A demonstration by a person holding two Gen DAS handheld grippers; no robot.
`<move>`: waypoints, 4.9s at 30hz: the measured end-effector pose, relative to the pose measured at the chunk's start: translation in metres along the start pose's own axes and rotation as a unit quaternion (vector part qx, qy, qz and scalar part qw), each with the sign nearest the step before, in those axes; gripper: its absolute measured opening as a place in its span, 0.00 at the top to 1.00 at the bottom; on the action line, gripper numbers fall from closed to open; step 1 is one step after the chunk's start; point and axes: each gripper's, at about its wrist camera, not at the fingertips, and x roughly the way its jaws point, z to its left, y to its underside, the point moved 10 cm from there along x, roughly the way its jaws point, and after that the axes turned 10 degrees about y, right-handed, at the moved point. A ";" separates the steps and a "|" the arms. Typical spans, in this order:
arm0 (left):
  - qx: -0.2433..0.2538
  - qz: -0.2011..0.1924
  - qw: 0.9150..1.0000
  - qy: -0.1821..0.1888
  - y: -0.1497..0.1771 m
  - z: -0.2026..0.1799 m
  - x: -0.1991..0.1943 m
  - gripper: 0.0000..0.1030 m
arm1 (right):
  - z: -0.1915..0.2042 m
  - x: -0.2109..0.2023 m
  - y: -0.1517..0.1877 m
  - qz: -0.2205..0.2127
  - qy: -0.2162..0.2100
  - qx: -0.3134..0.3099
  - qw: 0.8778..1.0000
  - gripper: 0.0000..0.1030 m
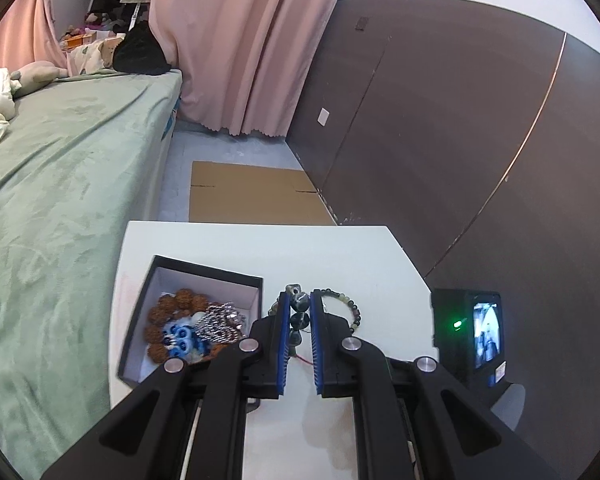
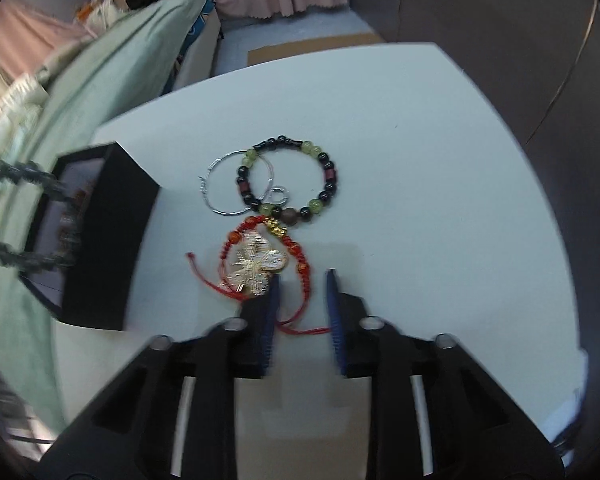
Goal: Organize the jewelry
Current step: 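Carry the grey bracelet into the box with the left gripper while the right drops the red-string cord in, then open the left gripper in the box and move it to the butterfly charm, then grasp the gold butterfly charm with the left gripper, then carry the butterfly into the box with the left gripper while the right grasps the green-black bead bracelet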
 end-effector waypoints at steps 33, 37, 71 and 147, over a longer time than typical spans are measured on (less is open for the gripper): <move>-0.073 -0.052 0.996 -0.004 -0.018 0.069 -0.073 0.92 | 0.087 -0.117 -0.050 -0.080 -0.283 0.053 0.954 0.95; -0.075 -0.050 0.996 0.000 -0.021 0.072 -0.069 0.92 | 0.110 -0.105 -0.044 -0.039 -0.295 0.031 0.954 0.90; -0.054 -0.010 0.998 0.014 0.000 0.022 -0.014 0.45 | -0.045 -0.102 -0.049 -0.050 -0.217 0.129 0.966 0.35; -0.035 0.049 0.998 0.014 0.002 0.025 0.046 0.90 | -0.025 -0.001 -0.072 0.009 -0.118 0.063 0.991 0.56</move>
